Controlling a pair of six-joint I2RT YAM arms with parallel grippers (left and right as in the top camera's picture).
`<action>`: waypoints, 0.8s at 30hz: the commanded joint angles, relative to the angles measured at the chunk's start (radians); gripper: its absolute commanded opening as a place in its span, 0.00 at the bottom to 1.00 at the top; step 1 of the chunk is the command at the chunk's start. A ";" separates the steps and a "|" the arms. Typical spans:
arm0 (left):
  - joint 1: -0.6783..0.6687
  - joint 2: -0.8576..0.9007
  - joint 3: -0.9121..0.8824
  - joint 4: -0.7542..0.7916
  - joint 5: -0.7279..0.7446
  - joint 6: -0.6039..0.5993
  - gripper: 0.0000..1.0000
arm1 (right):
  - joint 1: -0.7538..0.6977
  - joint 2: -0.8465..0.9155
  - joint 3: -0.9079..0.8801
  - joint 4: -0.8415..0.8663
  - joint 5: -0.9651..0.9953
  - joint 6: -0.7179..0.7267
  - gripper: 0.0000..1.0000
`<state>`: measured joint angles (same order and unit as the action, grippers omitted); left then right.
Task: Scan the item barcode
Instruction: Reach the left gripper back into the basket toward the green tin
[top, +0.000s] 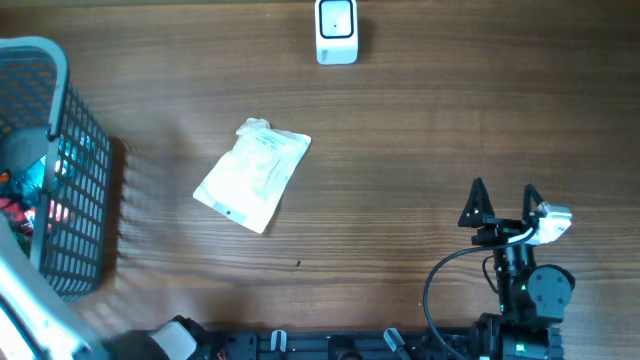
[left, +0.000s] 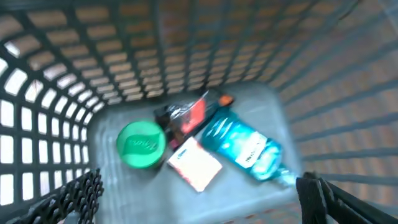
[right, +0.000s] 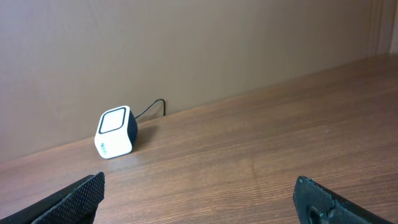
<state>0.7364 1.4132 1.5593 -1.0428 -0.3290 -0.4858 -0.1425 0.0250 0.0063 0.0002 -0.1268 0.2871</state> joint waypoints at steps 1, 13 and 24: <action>0.049 0.126 0.004 -0.033 0.014 -0.023 1.00 | 0.000 -0.002 -0.001 0.006 0.007 0.004 1.00; 0.184 0.220 -0.206 0.079 0.164 0.320 1.00 | 0.000 -0.002 -0.001 0.006 0.007 0.004 1.00; 0.262 0.222 -0.252 0.145 0.135 0.322 1.00 | 0.000 -0.002 -0.001 0.006 0.007 0.004 1.00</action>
<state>0.9962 1.6299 1.3167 -0.9302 -0.2390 -0.1833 -0.1425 0.0250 0.0063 0.0002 -0.1268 0.2867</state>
